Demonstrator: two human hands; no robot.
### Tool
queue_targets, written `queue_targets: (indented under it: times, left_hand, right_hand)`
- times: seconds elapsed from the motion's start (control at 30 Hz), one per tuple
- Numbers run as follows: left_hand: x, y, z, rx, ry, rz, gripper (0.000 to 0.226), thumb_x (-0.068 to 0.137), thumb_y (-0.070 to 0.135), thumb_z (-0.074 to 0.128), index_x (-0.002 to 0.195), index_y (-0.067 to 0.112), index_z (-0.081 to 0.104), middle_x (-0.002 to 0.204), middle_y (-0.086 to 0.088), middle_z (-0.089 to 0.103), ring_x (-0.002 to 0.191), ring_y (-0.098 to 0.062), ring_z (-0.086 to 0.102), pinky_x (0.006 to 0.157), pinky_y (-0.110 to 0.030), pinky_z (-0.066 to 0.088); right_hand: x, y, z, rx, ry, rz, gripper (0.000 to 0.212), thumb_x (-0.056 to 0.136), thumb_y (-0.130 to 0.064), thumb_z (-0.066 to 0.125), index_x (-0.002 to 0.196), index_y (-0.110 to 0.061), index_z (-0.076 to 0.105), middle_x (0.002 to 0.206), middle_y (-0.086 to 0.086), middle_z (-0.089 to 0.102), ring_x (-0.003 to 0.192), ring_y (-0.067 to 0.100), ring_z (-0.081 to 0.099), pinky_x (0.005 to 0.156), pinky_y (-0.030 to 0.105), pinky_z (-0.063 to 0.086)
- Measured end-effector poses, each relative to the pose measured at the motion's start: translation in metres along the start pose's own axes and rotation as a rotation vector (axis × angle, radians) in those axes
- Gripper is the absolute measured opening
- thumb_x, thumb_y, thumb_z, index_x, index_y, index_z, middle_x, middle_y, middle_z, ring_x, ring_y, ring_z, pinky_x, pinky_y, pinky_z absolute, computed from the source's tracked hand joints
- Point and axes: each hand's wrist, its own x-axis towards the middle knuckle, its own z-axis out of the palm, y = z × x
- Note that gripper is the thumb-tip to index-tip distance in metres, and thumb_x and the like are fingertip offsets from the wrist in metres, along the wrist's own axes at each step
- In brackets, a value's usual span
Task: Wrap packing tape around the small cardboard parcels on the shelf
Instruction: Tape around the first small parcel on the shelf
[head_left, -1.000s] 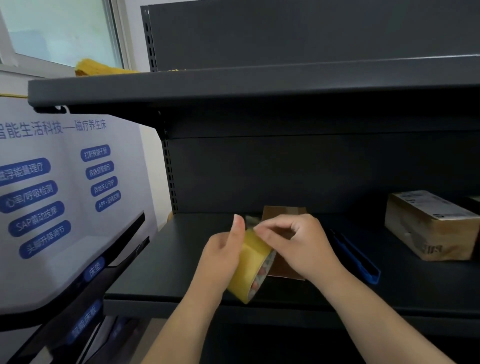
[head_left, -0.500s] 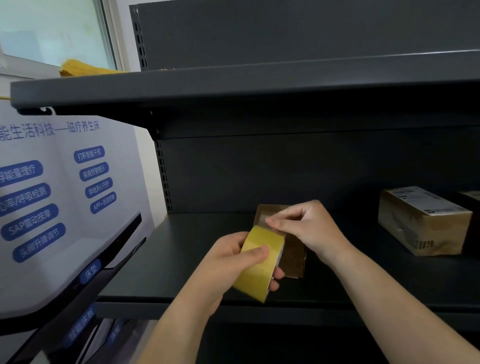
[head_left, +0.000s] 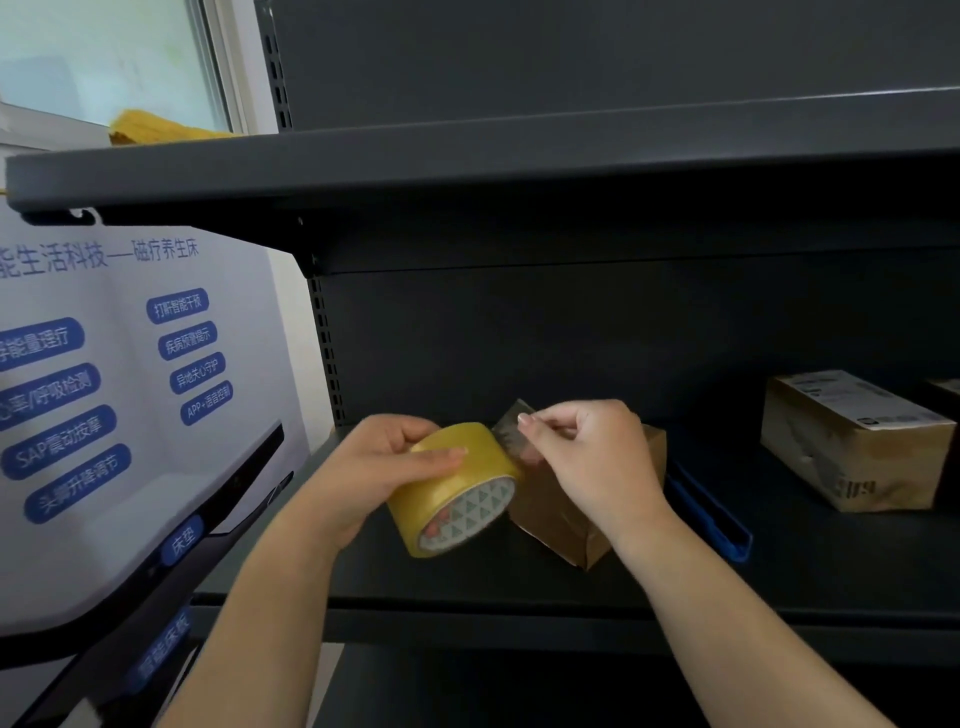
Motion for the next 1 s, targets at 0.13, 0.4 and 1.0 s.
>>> queue_targets:
  times: [0.13, 0.4, 1.0]
  left_hand:
    - [-0.003, 0.004, -0.006, -0.166, -0.107, 0.054, 0.047, 0.045, 0.053, 0.083, 0.073, 0.018, 0.071, 0.054, -0.004, 0.066, 0.042, -0.011, 0.062, 0.043, -0.021, 0.052]
    - [0.016, -0.006, 0.018, -0.065, -0.058, -0.028, 0.025, 0.069, 0.028, 0.064, 0.088, 0.011, 0.066, 0.067, 0.002, 0.07, 0.063, -0.009, 0.066, 0.065, -0.028, 0.047]
    - [0.019, 0.011, 0.004, 0.158, 0.183, -0.046, 0.035, 0.071, 0.047, 0.069, 0.075, 0.011, 0.068, 0.056, 0.003, 0.066, 0.052, -0.006, 0.063, 0.049, -0.015, 0.049]
  right_hand:
    - [0.017, -0.004, -0.017, 0.133, -0.102, 0.049, 0.015, 0.086, -0.026, 0.064, 0.075, -0.022, 0.074, 0.071, -0.009, 0.07, 0.075, -0.003, 0.063, 0.068, 0.005, 0.04]
    - [0.029, 0.031, -0.028, 0.142, -0.205, 0.184, 0.021, 0.086, -0.025, 0.064, 0.068, -0.019, 0.072, 0.055, -0.011, 0.063, 0.057, -0.004, 0.059, 0.066, 0.018, 0.041]
    - [0.049, 0.022, -0.038, 0.268, 0.034, 0.241, 0.019, 0.085, -0.022, 0.066, 0.069, -0.014, 0.072, 0.06, -0.002, 0.063, 0.058, 0.009, 0.056, 0.064, 0.02, 0.044]
